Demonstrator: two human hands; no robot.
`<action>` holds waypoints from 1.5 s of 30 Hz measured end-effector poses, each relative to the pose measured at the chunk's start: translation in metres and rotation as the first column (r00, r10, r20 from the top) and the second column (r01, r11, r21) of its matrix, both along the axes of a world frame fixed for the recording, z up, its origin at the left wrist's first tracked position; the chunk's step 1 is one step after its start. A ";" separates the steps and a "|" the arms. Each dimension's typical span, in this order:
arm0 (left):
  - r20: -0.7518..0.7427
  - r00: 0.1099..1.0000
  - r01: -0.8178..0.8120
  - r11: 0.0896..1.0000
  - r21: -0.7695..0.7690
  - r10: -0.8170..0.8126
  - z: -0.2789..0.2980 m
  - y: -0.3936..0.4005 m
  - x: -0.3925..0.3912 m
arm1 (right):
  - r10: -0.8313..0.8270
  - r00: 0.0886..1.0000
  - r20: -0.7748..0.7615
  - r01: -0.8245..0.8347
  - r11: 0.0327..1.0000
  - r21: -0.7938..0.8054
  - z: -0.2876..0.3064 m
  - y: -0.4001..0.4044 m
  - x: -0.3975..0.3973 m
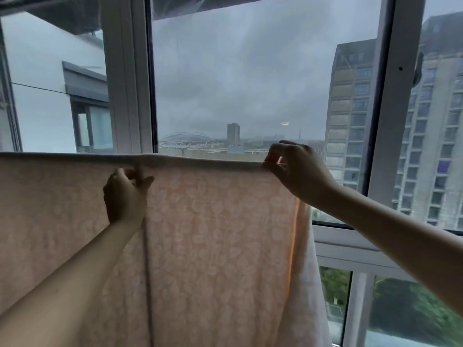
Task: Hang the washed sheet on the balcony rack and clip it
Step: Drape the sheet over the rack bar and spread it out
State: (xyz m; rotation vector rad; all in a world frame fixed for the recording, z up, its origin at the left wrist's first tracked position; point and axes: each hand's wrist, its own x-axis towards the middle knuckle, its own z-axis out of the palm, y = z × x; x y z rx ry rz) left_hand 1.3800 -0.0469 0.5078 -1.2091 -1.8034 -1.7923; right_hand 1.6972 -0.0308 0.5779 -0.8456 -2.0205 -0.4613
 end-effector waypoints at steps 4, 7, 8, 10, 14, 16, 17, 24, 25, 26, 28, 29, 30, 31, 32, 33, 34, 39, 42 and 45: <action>-0.012 1.000 0.005 1.000 -0.020 -0.005 -0.001 0.002 -0.006 | -0.016 1.000 0.002 0.016 0.998 0.058 -0.002 0.002 -0.001; -0.051 0.998 -0.024 1.000 -0.007 0.024 -0.001 0.002 -0.006 | -0.024 1.000 -0.009 0.025 0.997 0.073 -0.005 0.006 0.000; -0.063 0.997 -0.037 0.999 -0.001 0.037 -0.002 0.003 -0.006 | -0.026 1.000 -0.012 0.027 0.997 0.074 -0.007 0.008 0.001; -0.090 0.994 -0.066 0.998 0.003 0.066 -0.003 0.003 -0.008 | -0.024 1.000 -0.018 0.026 0.997 0.078 -0.010 0.010 0.001; -0.124 0.990 -0.070 0.998 0.009 0.070 -0.010 0.003 -0.012 | -0.042 0.999 -0.007 0.042 0.993 0.110 -0.012 0.011 -0.002; -0.166 0.981 -0.100 0.994 0.036 0.104 -0.016 0.001 -0.013 | -0.063 0.998 0.004 0.062 0.987 0.148 -0.012 0.011 -0.004; -0.200 0.971 -0.120 0.992 0.047 0.127 -0.019 0.000 -0.013 | -0.071 0.997 0.000 0.070 0.985 0.160 -0.013 0.011 -0.005; -0.418 0.891 -0.248 0.962 -0.115 0.179 -0.045 -0.004 -0.019 | -0.156 0.974 0.163 0.084 0.922 0.378 -0.049 0.011 0.001; -0.424 0.889 -0.247 0.960 -0.133 0.170 -0.049 -0.005 -0.018 | -0.147 0.973 0.177 0.068 0.918 0.390 -0.051 0.013 0.004; -0.430 0.888 -0.244 0.959 -0.146 0.161 -0.053 -0.007 -0.016 | -0.135 0.973 0.188 0.049 0.915 0.401 -0.052 0.015 0.007; -0.443 0.885 -0.239 0.957 -0.167 0.143 -0.059 -0.010 -0.012 | -0.109 0.970 0.216 0.010 0.909 0.416 -0.053 0.015 0.011; -0.447 0.883 -0.237 0.956 -0.171 0.139 -0.061 -0.011 -0.011 | -0.101 0.967 0.236 -0.008 0.908 0.419 -0.054 0.015 0.012; -0.448 0.883 -0.238 0.956 -0.171 0.140 -0.061 -0.012 -0.010 | -0.094 0.962 0.257 -0.022 0.909 0.417 -0.054 0.015 0.014; -0.444 0.885 -0.238 0.955 -0.174 0.140 -0.062 -0.013 -0.011 | -0.088 0.958 0.274 -0.033 0.912 0.408 -0.053 0.014 0.015; -0.438 0.888 -0.237 0.955 -0.180 0.138 -0.062 -0.014 -0.012 | -0.077 0.955 0.288 -0.044 0.919 0.391 -0.050 0.013 0.016; -0.429 0.894 -0.232 0.955 -0.187 0.133 -0.062 -0.014 -0.013 | -0.064 0.952 0.298 -0.054 0.927 0.372 -0.047 0.012 0.016; -0.417 0.900 -0.221 0.956 -0.193 0.124 -0.062 -0.015 -0.016 | -0.054 0.950 0.307 -0.062 0.933 0.354 -0.043 0.010 0.015; -0.373 0.924 -0.167 0.968 -0.186 0.087 -0.064 -0.021 -0.025 | -0.092 0.918 0.385 -0.041 0.945 0.324 -0.028 0.011 -0.005; -0.365 0.928 -0.145 0.976 -0.160 0.078 -0.068 -0.025 -0.030 | -0.111 0.885 0.452 -0.037 0.951 0.306 -0.023 0.014 -0.030; -0.368 0.928 -0.107 0.985 -0.134 0.050 -0.067 -0.031 -0.033 | -0.073 0.862 0.501 -0.075 0.960 0.268 -0.017 0.019 -0.060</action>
